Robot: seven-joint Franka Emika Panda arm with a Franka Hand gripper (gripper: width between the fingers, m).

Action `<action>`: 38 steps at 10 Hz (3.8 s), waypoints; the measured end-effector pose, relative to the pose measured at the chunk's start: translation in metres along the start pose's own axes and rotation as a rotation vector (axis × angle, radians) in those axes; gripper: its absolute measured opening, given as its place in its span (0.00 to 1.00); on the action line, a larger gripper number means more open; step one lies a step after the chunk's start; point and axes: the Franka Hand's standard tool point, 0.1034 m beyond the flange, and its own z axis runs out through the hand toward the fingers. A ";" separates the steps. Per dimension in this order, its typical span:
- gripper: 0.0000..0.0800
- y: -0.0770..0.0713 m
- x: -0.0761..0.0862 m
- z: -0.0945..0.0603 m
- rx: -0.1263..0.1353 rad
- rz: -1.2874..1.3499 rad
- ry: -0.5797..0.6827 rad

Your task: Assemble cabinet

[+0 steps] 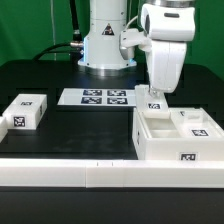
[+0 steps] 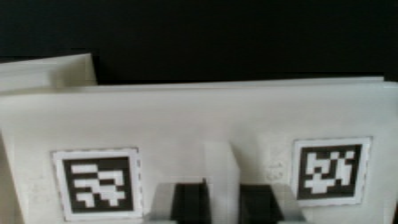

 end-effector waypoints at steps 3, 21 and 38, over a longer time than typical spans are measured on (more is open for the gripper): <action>0.09 0.018 -0.006 0.001 -0.017 -0.069 0.017; 0.19 0.102 -0.008 -0.008 -0.064 -0.157 0.050; 1.00 0.045 -0.007 -0.023 -0.105 0.265 0.051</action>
Offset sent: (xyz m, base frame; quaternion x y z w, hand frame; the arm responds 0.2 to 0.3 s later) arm 0.0202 -0.0029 -0.0018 -0.0009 0.0110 -0.0425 0.9990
